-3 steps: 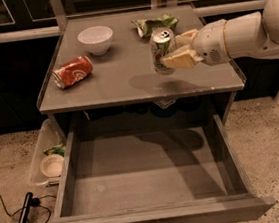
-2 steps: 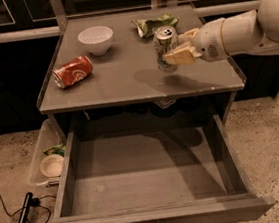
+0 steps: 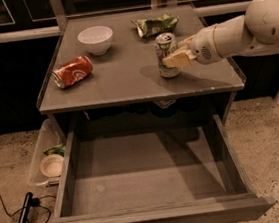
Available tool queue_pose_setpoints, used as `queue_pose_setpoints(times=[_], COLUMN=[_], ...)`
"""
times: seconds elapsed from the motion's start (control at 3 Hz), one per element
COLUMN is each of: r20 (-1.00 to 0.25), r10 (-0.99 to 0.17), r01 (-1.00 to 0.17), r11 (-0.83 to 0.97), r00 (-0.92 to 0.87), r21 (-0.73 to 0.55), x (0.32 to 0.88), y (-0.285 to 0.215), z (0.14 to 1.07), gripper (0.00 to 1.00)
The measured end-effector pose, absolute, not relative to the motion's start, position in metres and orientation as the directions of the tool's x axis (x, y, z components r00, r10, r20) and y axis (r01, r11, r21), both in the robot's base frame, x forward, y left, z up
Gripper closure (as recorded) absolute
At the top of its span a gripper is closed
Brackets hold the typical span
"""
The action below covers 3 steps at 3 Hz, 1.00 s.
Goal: Pick 7up can from top drawer and place on counter
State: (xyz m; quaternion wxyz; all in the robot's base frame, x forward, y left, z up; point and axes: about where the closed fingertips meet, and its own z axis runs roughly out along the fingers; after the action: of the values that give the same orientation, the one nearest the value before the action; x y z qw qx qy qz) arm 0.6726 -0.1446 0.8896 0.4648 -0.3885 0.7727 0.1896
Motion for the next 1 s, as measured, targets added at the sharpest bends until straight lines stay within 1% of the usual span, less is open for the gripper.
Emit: queue_pose_setpoints(times=[0.33,0.67,1.0], r20=[-0.881,-0.882,-0.882], r10=[-0.378,-0.376,-0.376], r01=[-0.762,-0.760,-0.760], r11=[0.647,0.649,0.649], r00=[-0.283,-0.283,-0.283], r21=[-0.034,-0.033,-0.033], x=[0.6774,0.6779,0.6779], y=[-0.1465,-0.1465,-0.1465], z=[0.8721,0.8720,0.8720], gripper=[1.00,0.81,0.58])
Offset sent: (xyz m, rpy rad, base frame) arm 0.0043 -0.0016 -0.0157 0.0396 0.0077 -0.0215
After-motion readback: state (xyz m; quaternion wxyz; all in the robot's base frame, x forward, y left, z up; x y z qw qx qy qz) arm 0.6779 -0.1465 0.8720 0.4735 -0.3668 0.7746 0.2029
